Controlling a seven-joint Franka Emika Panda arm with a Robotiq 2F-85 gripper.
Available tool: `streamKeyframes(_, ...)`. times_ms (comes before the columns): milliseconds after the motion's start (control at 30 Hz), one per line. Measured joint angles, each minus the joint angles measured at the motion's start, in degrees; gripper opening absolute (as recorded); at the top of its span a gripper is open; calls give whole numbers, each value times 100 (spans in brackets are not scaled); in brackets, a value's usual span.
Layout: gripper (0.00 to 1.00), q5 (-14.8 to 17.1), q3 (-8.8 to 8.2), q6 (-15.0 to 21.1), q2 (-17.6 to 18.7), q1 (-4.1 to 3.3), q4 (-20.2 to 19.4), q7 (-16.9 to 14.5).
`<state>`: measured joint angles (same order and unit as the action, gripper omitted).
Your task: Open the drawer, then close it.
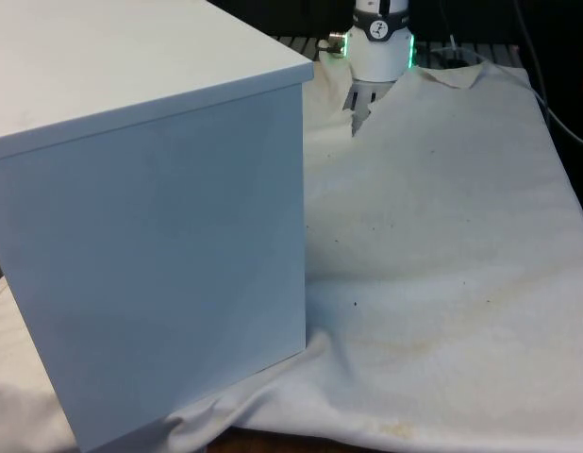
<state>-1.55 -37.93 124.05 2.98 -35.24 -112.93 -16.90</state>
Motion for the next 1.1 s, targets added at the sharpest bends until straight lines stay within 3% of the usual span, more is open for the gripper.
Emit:
streamKeyframes(600, 100, -17, -74, 957, 34, 11, -367, -659)
streamKeyframes(1100, 100, -309, -97, 985, 143, 11, -264, -751)
